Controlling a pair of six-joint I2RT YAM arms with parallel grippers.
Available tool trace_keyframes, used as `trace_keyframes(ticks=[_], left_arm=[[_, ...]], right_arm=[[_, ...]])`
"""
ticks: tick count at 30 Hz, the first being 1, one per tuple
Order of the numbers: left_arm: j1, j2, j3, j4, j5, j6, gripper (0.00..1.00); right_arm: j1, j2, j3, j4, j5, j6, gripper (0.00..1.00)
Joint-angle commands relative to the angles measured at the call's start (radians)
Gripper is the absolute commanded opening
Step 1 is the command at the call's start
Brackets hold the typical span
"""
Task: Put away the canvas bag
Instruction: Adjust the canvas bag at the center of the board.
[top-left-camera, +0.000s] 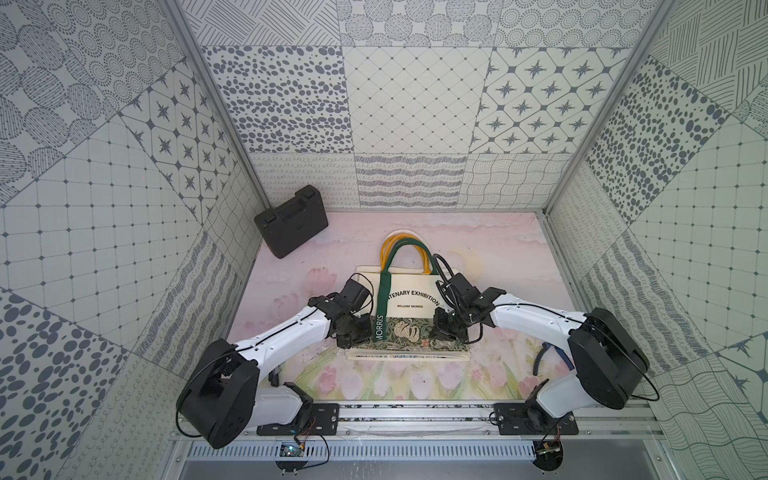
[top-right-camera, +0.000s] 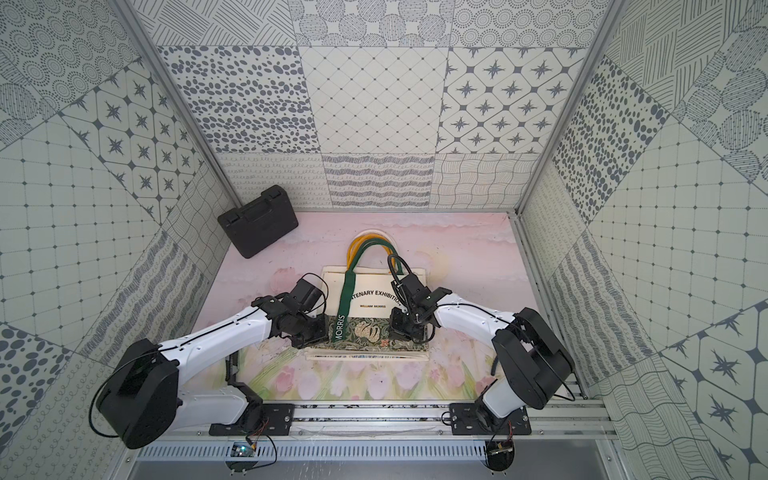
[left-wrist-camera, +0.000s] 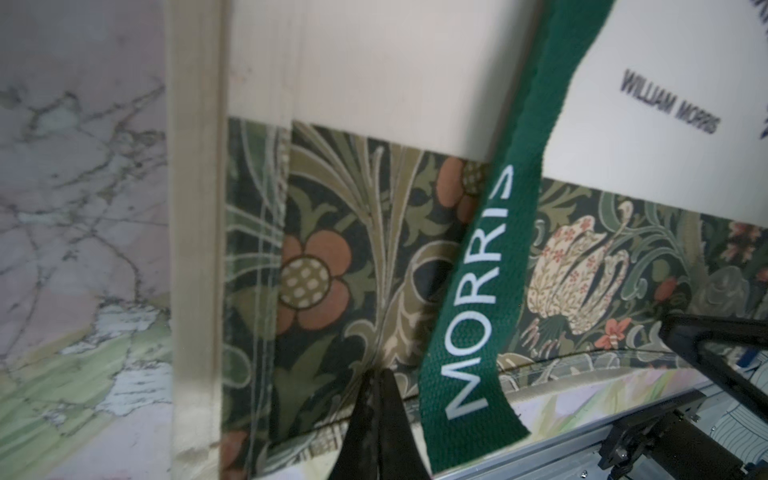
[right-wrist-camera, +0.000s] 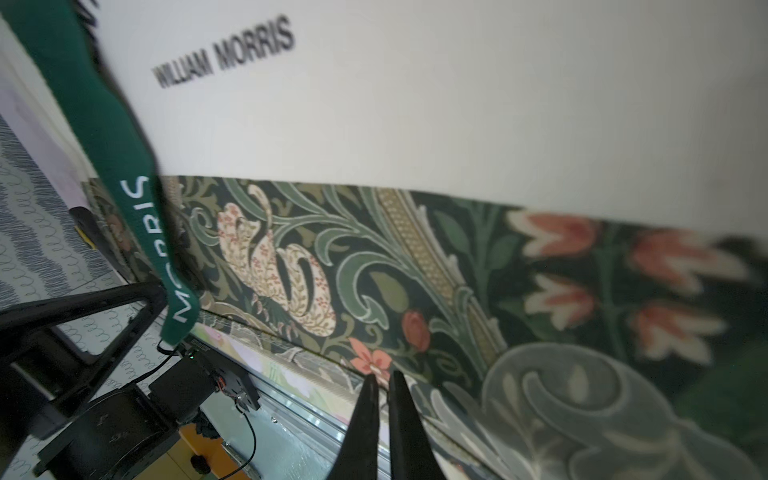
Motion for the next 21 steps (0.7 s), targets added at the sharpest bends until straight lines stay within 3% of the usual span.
trace_keyframes(ticks=[1, 8, 14, 21], left_arm=[[-0.004, 0.045, 0.024, -0.156, -0.119, -0.091, 0.00], [-0.004, 0.128, -0.011, -0.165, -0.194, -0.167, 0.00], [-0.003, 0.164, -0.042, -0.126, -0.210, -0.173, 0.00], [-0.002, 0.133, -0.058, -0.117, -0.305, -0.170, 0.00]], right_arm=[[-0.020, 0.009, -0.042, 0.047, 0.042, 0.008, 0.13], [-0.086, 0.029, -0.133, 0.075, 0.044, -0.003, 0.12], [-0.107, -0.066, -0.174, 0.035, 0.151, 0.030, 0.12], [-0.220, -0.182, -0.186, -0.081, 0.218, 0.023, 0.12]])
